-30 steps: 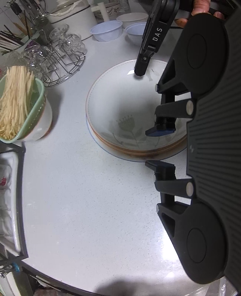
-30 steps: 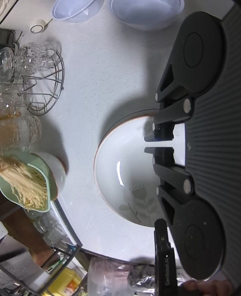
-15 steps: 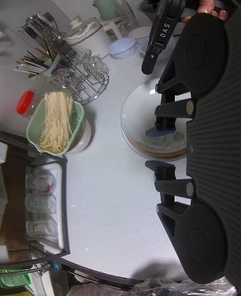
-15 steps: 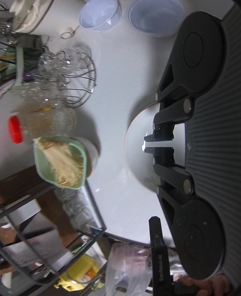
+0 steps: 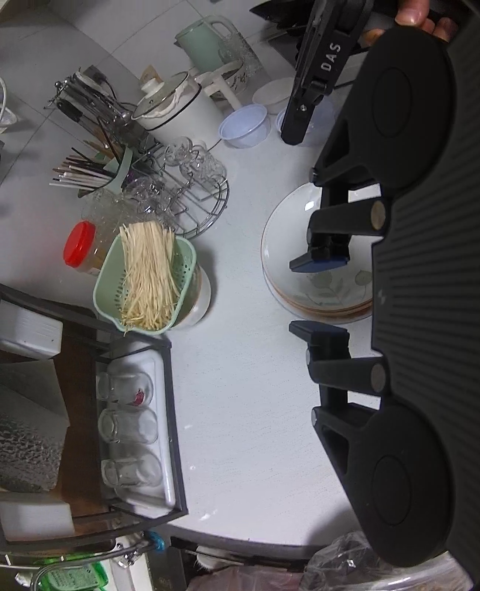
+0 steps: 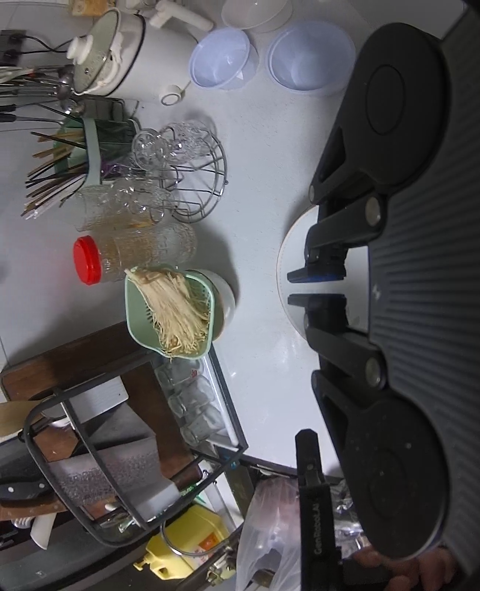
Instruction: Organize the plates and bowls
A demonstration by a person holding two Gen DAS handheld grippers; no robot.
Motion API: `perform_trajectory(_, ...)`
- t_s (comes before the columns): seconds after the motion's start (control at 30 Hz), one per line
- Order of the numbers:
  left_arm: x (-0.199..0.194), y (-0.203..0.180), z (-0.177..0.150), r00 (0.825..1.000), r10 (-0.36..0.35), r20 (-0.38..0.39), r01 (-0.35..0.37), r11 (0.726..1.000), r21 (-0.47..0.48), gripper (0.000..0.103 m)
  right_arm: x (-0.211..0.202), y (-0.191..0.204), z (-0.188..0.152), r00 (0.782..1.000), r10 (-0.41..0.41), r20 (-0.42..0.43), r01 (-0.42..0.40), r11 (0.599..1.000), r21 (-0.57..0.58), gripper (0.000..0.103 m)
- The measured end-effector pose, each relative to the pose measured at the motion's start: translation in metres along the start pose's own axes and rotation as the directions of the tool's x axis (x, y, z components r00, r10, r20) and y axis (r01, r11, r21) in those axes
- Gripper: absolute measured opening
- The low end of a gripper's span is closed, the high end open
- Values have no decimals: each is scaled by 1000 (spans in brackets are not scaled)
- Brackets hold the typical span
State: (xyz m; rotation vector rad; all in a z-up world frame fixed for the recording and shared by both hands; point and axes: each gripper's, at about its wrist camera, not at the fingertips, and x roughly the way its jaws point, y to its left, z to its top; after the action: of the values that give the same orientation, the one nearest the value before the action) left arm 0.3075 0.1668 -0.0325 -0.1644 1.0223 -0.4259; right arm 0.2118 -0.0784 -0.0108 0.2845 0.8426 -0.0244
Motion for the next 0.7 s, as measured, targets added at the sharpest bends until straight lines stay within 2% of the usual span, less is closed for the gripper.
perform_trajectory(0.2,17,-4,1,999,-23,-25,23,999,31,34,-4,-6,-6,998,-53,29,52,998,29,11)
perform_trajectory(0.23,20,-8,3,999,-32,-29,33,999,35,35,-6,-10,-5,997,-64,33,62,997,37,12)
perform_trajectory(0.27,23,-12,4,999,-40,-31,41,998,41,43,-8,-15,-4,997,-75,37,73,996,45,15)
perform_trajectory(0.3,26,-18,6,999,-43,-30,44,998,49,51,-9,-21,-3,995,-89,42,87,995,51,20)
perform_trajectory(0.37,35,-32,7,999,-49,-24,50,996,69,53,-13,-37,-2,992,-119,45,115,991,70,49)
perform_trajectory(0.4,40,-40,8,998,-61,-25,63,995,80,53,-15,-47,-3,991,-129,48,124,989,84,52)
perform_trajectory(0.7,102,-136,10,992,-104,-72,111,988,110,53,-34,-160,-5,977,-212,22,206,965,160,52)
